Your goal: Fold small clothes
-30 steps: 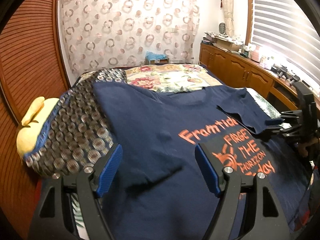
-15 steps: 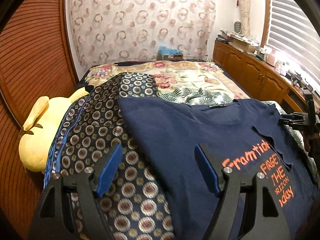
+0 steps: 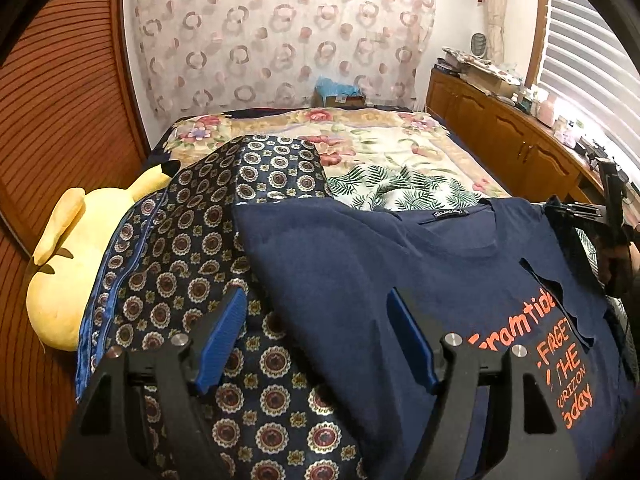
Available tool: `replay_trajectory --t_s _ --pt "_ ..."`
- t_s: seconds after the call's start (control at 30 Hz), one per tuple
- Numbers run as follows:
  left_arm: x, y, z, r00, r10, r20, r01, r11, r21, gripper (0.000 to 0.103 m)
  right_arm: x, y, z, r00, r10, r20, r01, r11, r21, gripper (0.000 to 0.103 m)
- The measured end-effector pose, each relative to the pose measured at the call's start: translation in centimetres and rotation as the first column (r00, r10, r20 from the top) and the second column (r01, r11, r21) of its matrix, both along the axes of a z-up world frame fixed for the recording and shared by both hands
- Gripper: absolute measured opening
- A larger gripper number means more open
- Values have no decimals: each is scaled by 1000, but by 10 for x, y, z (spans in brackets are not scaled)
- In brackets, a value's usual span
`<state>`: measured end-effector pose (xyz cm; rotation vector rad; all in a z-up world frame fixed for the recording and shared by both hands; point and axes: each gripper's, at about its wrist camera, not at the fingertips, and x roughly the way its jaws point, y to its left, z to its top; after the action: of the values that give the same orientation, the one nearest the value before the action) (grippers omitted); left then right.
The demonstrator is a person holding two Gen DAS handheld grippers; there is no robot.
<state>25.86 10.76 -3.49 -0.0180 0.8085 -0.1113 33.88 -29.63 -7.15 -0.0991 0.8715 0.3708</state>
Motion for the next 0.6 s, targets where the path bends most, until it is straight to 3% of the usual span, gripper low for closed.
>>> replay_trajectory --t_s 0.1,0.3,0.33,0.47,0.6 --pt "3 -1 1 1000 -11 3 11 1000 1 71 6 -2 1 1000 -8 -11 8 1000 2 13" --pt "11 -2 5 999 -35 3 35 999 0 49 5 -4 -1 999 -22 -25 21 1000 -23 16" --pt "12 -2 5 999 -36 4 36 999 -2 49 5 -5 0 999 -26 -23 25 999 -28 22" --pt "16 1 9 1000 -4 6 4 1000 25 49 0 -9 1 999 -46 -13 45 997 -64 25" --pt "19 9 10 1000 12 5 -12 1000 16 49 -4 -11 -1 999 -48 -23 47 996 -71 34"
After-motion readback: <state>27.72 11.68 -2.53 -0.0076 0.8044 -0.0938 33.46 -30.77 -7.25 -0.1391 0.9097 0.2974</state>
